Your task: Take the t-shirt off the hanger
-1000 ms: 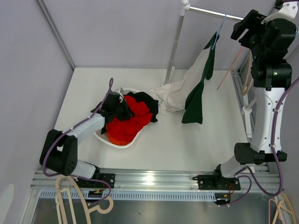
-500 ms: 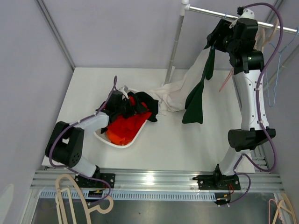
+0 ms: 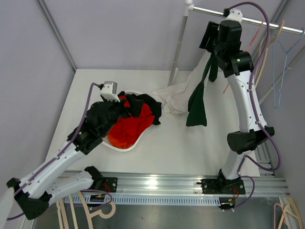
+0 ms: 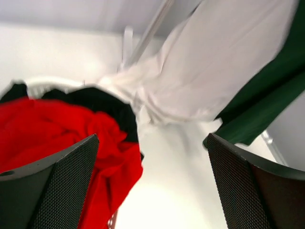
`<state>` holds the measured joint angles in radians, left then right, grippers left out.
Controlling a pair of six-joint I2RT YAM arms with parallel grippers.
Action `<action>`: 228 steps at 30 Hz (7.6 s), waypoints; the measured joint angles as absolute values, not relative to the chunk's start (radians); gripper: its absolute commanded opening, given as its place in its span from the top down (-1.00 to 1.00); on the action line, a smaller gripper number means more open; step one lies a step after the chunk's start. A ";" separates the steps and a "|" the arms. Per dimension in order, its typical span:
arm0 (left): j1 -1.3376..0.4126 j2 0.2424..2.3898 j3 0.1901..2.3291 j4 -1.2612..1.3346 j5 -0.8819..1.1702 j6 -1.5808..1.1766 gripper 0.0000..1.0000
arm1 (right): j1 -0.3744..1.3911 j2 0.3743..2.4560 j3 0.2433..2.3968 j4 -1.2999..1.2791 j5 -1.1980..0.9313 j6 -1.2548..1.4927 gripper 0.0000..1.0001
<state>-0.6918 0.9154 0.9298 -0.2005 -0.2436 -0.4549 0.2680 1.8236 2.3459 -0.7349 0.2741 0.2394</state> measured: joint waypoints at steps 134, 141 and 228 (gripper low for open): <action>-1.682 1.264 1.031 0.212 -0.521 0.009 0.99 | 0.521 1.698 2.334 -0.602 0.915 -0.088 1.00; -1.596 1.442 1.093 0.250 -0.454 -0.004 0.99 | 0.547 1.691 2.360 -0.668 0.902 -0.056 1.00; -0.624 1.329 2.270 -0.163 -0.218 0.171 0.99 | 0.385 1.655 2.397 -0.590 0.573 -0.032 1.00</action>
<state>-0.6235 1.3293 2.2704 -0.1627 -0.2176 0.1711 0.3855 1.6550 2.3974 -0.5896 0.5728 -0.0319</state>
